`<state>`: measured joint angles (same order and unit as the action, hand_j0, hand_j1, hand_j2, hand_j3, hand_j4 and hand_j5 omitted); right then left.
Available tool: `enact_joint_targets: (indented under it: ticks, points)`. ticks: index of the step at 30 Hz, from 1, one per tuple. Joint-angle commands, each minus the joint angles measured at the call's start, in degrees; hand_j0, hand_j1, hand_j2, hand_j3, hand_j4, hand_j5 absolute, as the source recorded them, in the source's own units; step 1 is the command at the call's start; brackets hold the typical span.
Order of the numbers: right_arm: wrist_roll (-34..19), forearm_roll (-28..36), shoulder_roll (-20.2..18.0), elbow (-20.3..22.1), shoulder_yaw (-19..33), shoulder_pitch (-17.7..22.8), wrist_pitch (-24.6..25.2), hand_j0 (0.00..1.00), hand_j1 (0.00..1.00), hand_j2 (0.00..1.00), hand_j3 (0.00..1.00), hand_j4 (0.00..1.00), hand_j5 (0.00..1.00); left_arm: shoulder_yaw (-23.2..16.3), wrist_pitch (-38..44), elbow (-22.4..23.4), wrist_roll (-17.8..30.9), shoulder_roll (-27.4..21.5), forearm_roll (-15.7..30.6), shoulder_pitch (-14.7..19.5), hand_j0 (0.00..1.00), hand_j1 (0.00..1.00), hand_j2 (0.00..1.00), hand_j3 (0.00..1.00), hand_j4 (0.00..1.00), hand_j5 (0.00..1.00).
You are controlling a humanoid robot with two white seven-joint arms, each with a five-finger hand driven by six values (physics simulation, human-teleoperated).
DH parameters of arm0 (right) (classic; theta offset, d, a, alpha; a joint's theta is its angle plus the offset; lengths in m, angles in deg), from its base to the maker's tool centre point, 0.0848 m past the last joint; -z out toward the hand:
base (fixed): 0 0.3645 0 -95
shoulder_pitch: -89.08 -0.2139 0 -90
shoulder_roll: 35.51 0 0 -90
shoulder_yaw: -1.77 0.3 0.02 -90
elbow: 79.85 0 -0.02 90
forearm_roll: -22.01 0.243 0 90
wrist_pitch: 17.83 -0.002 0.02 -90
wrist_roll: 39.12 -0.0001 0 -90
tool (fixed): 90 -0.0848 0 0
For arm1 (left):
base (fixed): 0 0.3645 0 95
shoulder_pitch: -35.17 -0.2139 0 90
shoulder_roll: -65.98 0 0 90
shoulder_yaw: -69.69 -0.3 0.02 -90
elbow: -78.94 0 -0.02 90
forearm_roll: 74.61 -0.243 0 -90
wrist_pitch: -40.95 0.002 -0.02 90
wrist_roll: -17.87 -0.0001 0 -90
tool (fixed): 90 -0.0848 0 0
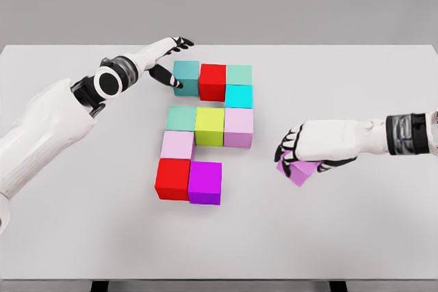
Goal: Assemble the squares on the desktop into the number 2
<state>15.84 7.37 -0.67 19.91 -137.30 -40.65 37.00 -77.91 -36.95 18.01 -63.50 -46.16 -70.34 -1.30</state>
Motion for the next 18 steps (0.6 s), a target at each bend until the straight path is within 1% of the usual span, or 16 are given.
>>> enact_joint_targets:
  ticks: [1, 3, 5, 8, 11, 12, 13, 15, 16, 18]
  points:
    - [0.0, 0.3, 0.8, 1.0, -0.9, 0.0, 0.2, 0.53, 0.53, 0.53, 0.53, 0.53, 0.53, 0.0, -0.1, -0.1, 0.0, 0.0, -0.1, 0.0, 0.98, 0.98, 0.98, 0.98, 0.98, 0.98]
    - [0.0, 0.3, 2.5, 1.0, -1.6, -0.1, 0.2, 0.53, 0.53, 0.53, 0.53, 0.53, 0.53, 0.0, -0.1, -0.1, 0.0, -0.1, -0.1, 0.0, 1.00, 1.00, 1.00, 1.00, 1.00, 1.00]
    - [0.0, 0.3, 3.7, 1.0, -3.5, -1.7, 0.2, 0.53, 0.53, 0.53, 0.53, 0.53, 0.53, 0.0, -1.6, 0.0, 0.1, -0.3, -0.1, 0.0, 1.00, 1.00, 1.00, 1.00, 1.00, 1.00]
    - [0.0, 0.3, 5.7, 1.0, -6.7, -3.8, 0.2, 0.53, 0.53, 0.53, 0.53, 0.53, 0.53, 0.0, -5.2, 0.0, 0.2, -2.8, 0.2, 0.0, 1.00, 1.00, 1.00, 1.00, 1.00, 1.00]
    - [0.0, 0.3, 6.1, 1.0, -8.0, -4.3, 0.2, 0.54, 0.54, 0.54, 0.54, 0.54, 0.54, 0.0, -15.4, 0.1, 0.3, -9.0, 1.0, 0.0, 1.00, 1.00, 1.00, 1.00, 1.00, 1.00]
    - [0.0, 0.3, 6.2, 1.0, -8.1, -4.3, 0.2, 0.55, 0.55, 0.55, 0.55, 0.55, 0.55, -0.1, -18.8, 0.1, 0.3, -12.6, 1.3, 0.2, 1.00, 1.00, 1.00, 1.00, 1.00, 1.00]
    - [0.0, 0.3, 6.2, 1.0, -8.1, -4.3, 0.2, 0.56, 0.56, 0.56, 0.56, 0.56, 0.56, -0.4, -19.3, 0.2, 0.3, -13.8, 1.3, 0.3, 1.00, 1.00, 1.00, 1.00, 1.00, 1.00]
    - [0.0, 0.3, 6.2, 1.0, -8.0, -4.4, 0.2, 0.68, 0.68, 0.68, 0.68, 0.68, 0.68, -0.7, -19.3, 0.5, 0.4, -15.5, 1.2, 0.4, 1.00, 1.00, 1.00, 1.00, 1.00, 1.00]
    - [0.0, 0.3, 6.2, 1.0, -7.9, -4.9, 0.2, 1.00, 1.00, 1.00, 1.00, 1.00, 1.00, -0.8, -20.1, 0.5, 0.4, -17.1, 1.2, 0.3, 1.00, 1.00, 1.00, 1.00, 1.00, 1.00]
    - [0.0, 0.3, 6.2, 1.0, -7.9, -5.2, 0.2, 1.00, 1.00, 1.00, 1.00, 1.00, 1.00, -0.8, -20.8, 0.6, 0.9, -17.8, 1.1, 0.0, 1.00, 1.00, 1.00, 1.00, 1.00, 1.00]
